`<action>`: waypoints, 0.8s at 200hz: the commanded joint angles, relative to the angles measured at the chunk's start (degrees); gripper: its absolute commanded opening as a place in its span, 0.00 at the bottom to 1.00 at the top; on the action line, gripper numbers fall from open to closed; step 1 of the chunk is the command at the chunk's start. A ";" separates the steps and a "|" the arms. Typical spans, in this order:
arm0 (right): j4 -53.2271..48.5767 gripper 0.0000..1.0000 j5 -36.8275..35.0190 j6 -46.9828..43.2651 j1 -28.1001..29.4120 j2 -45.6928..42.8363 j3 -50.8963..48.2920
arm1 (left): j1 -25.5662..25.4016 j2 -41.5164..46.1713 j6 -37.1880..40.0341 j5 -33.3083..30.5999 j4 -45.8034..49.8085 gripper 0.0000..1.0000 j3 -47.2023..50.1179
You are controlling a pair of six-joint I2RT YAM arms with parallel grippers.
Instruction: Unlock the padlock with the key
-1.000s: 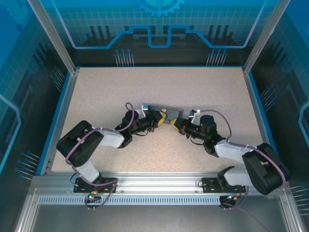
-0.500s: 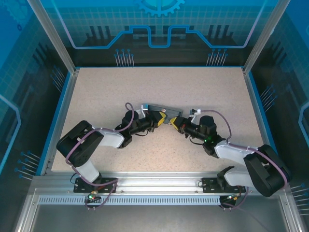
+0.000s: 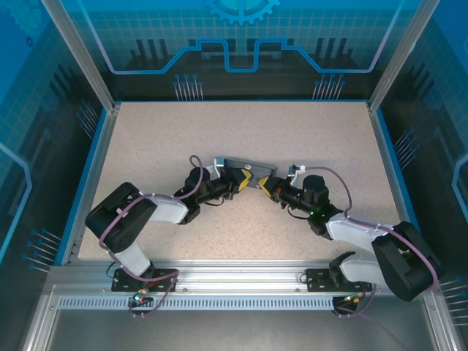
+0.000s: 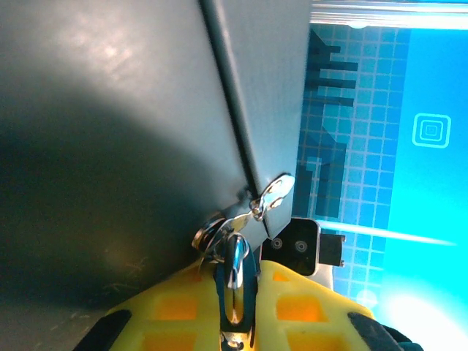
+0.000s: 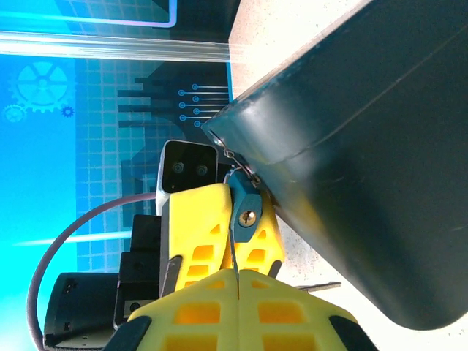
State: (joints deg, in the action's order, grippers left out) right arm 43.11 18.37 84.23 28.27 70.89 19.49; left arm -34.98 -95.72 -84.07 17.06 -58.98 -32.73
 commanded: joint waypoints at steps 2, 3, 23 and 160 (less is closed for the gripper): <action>0.94 0.00 -0.71 -0.04 0.81 0.73 0.68 | 0.28 2.86 0.74 0.83 -2.94 0.00 -0.14; 0.93 0.00 -0.71 -0.08 0.82 0.78 0.71 | 0.32 2.89 0.70 0.81 -2.92 0.00 -0.18; 1.23 0.00 -0.85 -0.03 1.06 1.19 0.93 | 0.29 2.89 0.74 0.87 -2.89 0.00 -0.25; 1.45 0.00 -1.41 -0.11 1.87 2.79 2.67 | 0.24 3.10 0.66 0.96 -3.12 0.00 0.12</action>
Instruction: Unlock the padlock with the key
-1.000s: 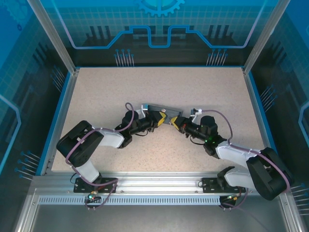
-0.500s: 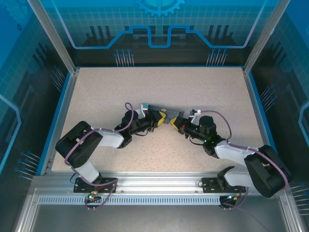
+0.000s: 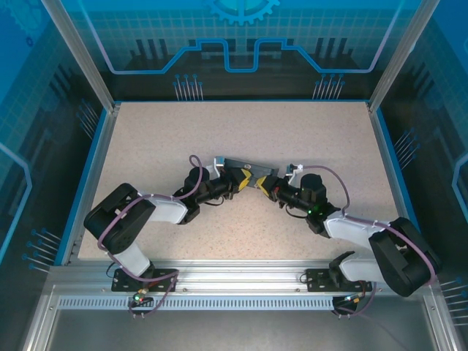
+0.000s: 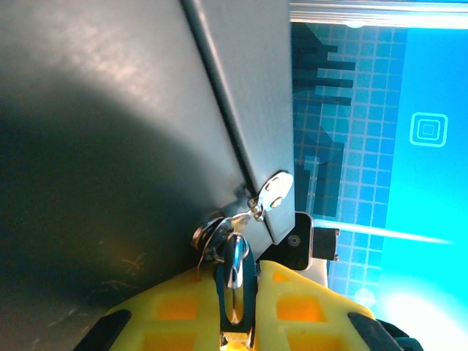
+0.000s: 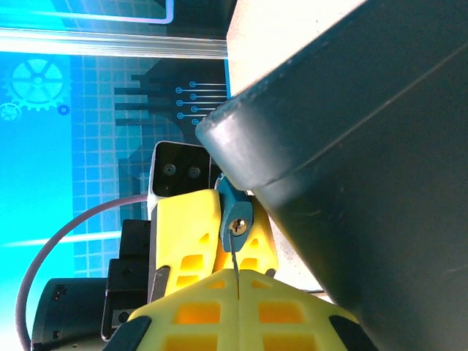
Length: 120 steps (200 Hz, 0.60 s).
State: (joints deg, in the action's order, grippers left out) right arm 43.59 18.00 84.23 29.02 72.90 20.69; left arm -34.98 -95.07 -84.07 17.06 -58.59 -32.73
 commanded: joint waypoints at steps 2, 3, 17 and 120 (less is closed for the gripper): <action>0.97 0.00 -1.04 -0.07 1.09 0.82 1.53 | 0.19 2.43 0.60 0.96 -3.48 0.00 0.10; 0.97 0.00 -1.04 -0.09 1.11 0.83 1.54 | 0.27 2.43 0.63 0.96 -3.47 0.00 0.11; 1.05 0.00 -1.31 -0.11 1.22 0.92 1.39 | 0.18 2.43 0.64 0.96 -3.48 0.00 0.21; 2.63 0.00 -1.89 0.32 1.26 3.19 1.90 | 0.21 2.08 0.49 1.05 -3.97 0.00 0.21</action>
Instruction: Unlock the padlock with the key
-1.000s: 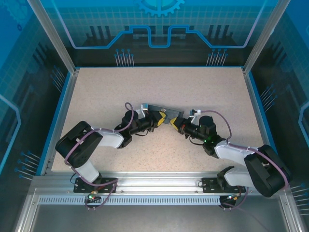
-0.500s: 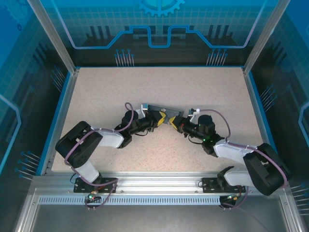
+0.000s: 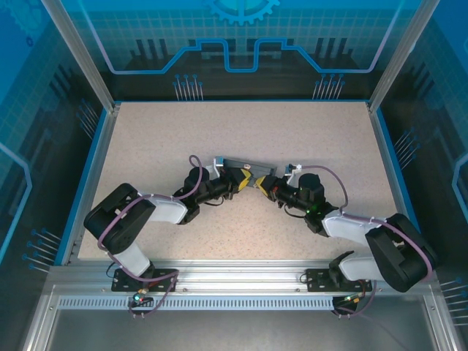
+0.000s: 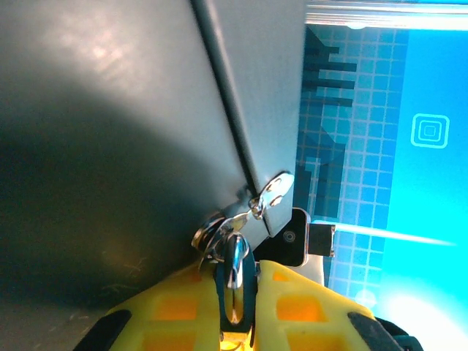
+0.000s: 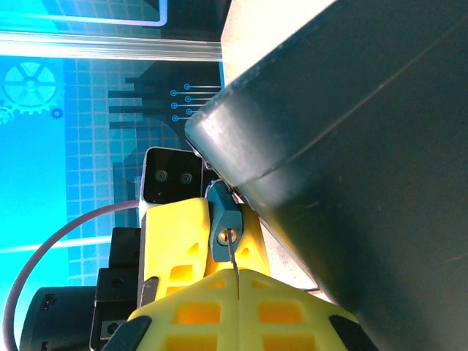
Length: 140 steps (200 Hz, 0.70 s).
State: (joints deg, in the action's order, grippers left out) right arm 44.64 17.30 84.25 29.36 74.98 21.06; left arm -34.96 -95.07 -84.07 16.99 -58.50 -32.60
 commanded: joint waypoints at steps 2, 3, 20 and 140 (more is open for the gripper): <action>1.59 0.00 -1.21 0.39 0.88 1.11 1.57 | 0.16 2.08 0.45 1.11 -4.07 0.00 0.08; 1.63 0.00 -1.21 0.43 0.87 1.12 1.61 | 0.16 2.08 0.42 1.11 -4.08 0.00 0.08; 2.03 0.00 -1.28 0.52 0.88 1.54 1.88 | 0.21 2.08 0.46 1.16 -4.14 0.00 0.08; 4.23 0.00 -1.69 2.42 2.37 4.05 4.46 | -0.23 0.58 -0.05 1.20 -6.03 0.00 0.15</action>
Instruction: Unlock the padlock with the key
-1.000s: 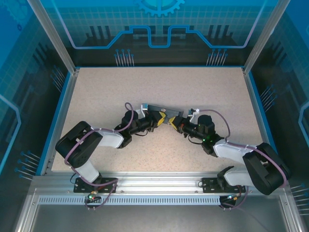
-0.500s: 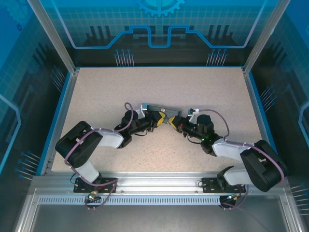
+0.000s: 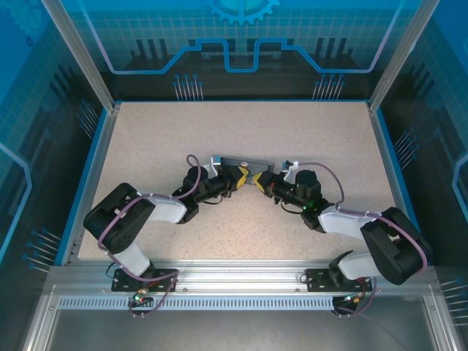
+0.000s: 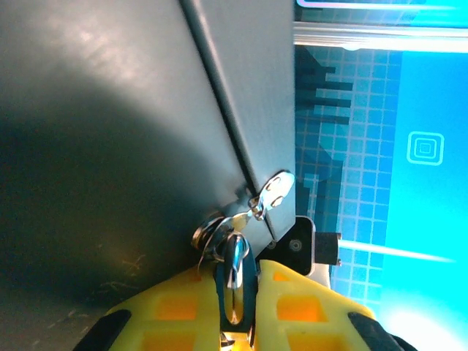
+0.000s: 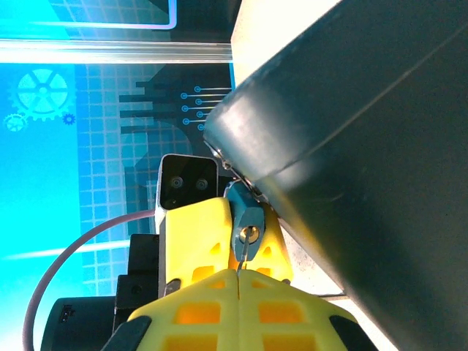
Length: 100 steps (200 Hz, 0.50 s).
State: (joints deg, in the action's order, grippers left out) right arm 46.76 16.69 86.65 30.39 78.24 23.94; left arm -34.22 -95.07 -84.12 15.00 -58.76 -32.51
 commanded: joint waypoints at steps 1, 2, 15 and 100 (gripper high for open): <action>2.10 0.00 -1.11 0.01 1.34 0.83 1.52 | -0.96 0.63 0.00 3.19 -5.76 0.00 0.07; 2.10 0.00 -1.12 0.01 1.25 0.80 1.49 | -0.95 0.65 -0.04 3.23 -5.75 0.00 0.08; 1.89 0.00 -1.45 -0.25 1.15 0.95 0.67 | -0.98 0.75 0.01 3.23 -5.71 0.00 0.21; 0.69 0.00 -1.74 -1.86 -0.67 1.73 -0.57 | -0.97 1.28 -0.10 3.19 -5.99 0.00 0.87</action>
State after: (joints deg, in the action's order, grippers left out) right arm 47.03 16.49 86.15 30.33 79.11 23.24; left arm -34.24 -95.07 -84.09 14.85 -58.89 -32.18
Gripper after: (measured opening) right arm 0.049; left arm 0.129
